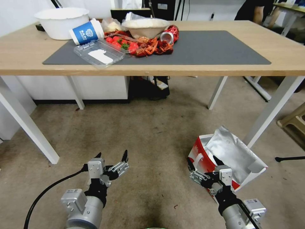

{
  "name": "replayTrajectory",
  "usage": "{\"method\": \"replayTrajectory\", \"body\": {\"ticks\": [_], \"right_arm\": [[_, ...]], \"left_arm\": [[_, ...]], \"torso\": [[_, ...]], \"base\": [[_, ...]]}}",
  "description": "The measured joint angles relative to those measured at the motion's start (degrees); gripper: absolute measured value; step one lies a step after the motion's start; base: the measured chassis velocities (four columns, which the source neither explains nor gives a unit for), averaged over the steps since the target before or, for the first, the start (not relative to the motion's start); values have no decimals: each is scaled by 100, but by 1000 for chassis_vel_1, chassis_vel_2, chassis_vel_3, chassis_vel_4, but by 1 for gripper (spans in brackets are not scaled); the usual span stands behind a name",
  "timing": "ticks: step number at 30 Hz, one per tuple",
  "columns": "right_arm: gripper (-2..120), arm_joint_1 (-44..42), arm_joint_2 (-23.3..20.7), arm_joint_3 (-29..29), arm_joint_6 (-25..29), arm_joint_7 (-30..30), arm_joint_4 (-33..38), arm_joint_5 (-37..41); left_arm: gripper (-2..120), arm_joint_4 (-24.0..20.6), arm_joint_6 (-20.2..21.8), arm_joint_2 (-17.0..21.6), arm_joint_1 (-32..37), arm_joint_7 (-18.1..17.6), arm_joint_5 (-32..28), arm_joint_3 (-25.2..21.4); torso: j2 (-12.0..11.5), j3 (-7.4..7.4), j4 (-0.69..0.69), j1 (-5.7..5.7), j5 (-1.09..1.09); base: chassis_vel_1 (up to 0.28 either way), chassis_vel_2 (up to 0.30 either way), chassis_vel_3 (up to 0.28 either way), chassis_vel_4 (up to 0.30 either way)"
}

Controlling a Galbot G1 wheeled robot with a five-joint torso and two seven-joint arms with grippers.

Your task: Pick up the food delivery bag from the floor and place it on the table.

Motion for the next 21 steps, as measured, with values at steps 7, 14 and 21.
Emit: {"method": "replayTrajectory", "body": {"ticks": [7,14,21], "right_arm": [[100,-9,-39,48,1,1,21,9],[100,-6,-53,87,-3,1,18,19],[100,5,-82,123,-11,1,2,52]], "left_arm": [[100,-1,-4,-14,-23,3,24,28],[100,19,-3,2,-89,5,-22,16],[100,61,3,10,-113,10,-28,-3]], "torso": [[-155,-143,0,-11,0],[-310,-278,0,-20,0],[-377,-278,0,-39,0]], "base": [[0,0,0,0],[0,0,0,0],[0,0,0,0]]}}
